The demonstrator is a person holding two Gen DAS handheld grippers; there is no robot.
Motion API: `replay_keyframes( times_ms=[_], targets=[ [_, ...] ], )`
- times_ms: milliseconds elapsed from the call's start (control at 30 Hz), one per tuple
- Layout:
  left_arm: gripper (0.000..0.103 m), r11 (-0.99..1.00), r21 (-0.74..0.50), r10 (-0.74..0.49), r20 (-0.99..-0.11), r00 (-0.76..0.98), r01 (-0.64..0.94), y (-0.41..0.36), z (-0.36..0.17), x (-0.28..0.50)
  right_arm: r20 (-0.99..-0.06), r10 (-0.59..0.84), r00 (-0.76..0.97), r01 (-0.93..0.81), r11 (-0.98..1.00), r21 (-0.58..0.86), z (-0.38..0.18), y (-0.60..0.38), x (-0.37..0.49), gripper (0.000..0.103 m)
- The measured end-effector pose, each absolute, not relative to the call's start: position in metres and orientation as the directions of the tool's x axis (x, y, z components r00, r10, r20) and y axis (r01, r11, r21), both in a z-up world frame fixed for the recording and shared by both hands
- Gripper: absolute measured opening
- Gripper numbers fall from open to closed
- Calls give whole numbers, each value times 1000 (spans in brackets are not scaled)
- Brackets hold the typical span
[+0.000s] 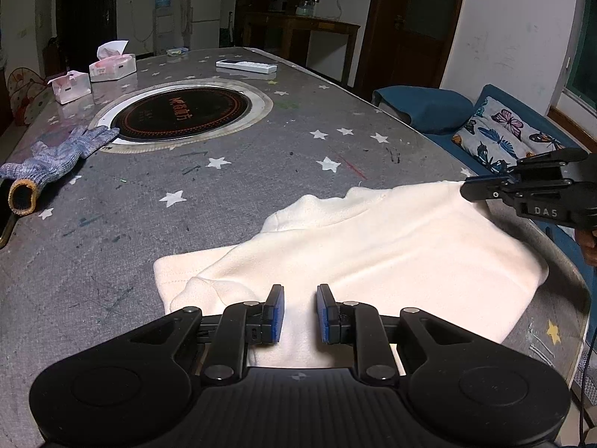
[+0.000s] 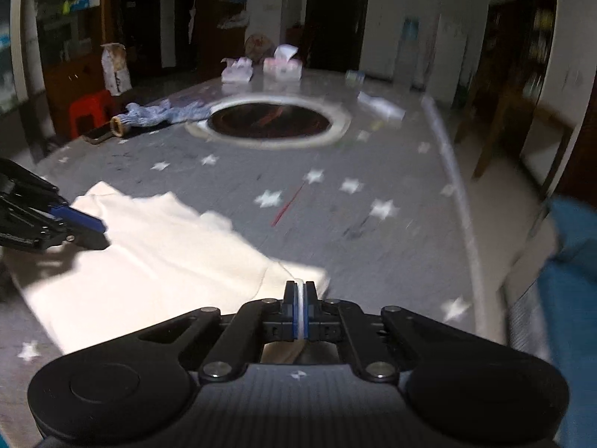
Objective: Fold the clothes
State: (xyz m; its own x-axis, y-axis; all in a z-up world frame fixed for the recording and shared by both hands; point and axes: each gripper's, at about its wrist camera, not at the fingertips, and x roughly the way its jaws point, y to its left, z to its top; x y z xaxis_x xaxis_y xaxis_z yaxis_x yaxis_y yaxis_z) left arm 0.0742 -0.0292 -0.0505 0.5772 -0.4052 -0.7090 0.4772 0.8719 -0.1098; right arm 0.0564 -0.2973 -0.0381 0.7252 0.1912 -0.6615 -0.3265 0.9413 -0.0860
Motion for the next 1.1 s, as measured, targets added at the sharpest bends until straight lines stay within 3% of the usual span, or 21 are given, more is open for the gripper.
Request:
replay_keyframes(
  times_ms=[200,433,633,1100],
  targets=[
    [26,869,-113,-415,-696,585,481,-26,-47,72,-706,177,685,-318,946,-71,-54,-298,69,5],
    [26,864,-155,-448,-670,592,479,-26,-37,85,-682,313,661,-361,929,77,-29,-286,80,5],
    [25,881,-167,-426,-685,591,442,-33,-46,105,-694,396,601,-416,897,151,-42,-253,105,5],
    [24,867,-160,-461,-618,638,472,13,-23,44,-702,432,567,-514,851,109,-27,-250,60,7]
  ],
)
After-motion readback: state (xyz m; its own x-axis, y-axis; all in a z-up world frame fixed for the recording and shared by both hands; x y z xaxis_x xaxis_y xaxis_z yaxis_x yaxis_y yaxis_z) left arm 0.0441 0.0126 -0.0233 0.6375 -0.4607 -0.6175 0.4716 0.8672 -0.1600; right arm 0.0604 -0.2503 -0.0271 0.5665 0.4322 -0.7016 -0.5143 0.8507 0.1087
